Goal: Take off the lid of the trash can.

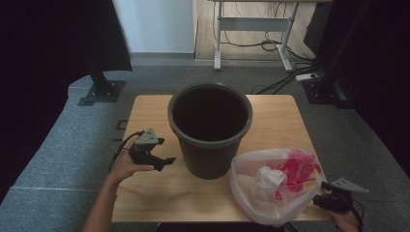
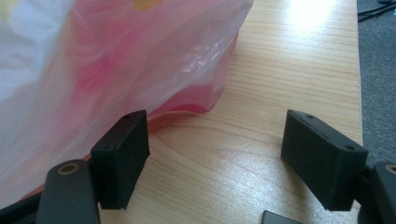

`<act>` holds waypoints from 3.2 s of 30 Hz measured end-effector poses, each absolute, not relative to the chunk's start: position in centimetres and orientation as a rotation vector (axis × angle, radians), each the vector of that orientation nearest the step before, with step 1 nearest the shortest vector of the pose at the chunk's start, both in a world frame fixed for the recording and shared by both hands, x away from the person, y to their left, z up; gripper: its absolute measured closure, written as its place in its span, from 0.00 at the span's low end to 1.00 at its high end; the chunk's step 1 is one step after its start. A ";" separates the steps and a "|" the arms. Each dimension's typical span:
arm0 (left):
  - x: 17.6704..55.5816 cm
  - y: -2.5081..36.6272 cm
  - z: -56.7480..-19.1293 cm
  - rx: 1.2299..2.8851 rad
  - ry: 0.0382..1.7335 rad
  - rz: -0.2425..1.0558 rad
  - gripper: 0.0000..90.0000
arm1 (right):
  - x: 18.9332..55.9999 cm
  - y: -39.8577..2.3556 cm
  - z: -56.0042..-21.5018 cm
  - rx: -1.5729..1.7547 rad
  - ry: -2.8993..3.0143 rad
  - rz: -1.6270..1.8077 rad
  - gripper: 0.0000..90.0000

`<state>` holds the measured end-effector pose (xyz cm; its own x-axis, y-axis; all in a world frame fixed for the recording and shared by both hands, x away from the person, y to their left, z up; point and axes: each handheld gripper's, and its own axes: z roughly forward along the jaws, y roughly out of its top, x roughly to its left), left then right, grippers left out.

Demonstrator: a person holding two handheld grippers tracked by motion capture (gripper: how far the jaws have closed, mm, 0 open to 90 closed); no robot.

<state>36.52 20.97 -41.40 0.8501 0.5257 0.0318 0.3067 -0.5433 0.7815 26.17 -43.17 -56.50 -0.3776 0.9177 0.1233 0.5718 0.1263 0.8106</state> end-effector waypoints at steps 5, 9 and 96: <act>36.9 21.8 -39.7 2.184 0.593 0.324 0.15 | 26.2 -43.2 -56.5 1.439 2.002 1.147 0.25; 37.2 21.9 -38.4 2.188 0.580 0.318 0.15 | 26.1 -43.2 -56.5 1.439 2.004 1.149 0.25; 51.0 14.5 -27.7 2.301 0.590 0.199 0.21 | 26.0 -43.3 -56.5 1.435 2.010 1.177 0.26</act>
<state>50.98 14.47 -27.67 0.8822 0.4699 -0.0310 0.3551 -0.6205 0.6992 26.04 -43.33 -56.54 -0.3909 0.9092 0.1431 0.5695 0.1168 0.8137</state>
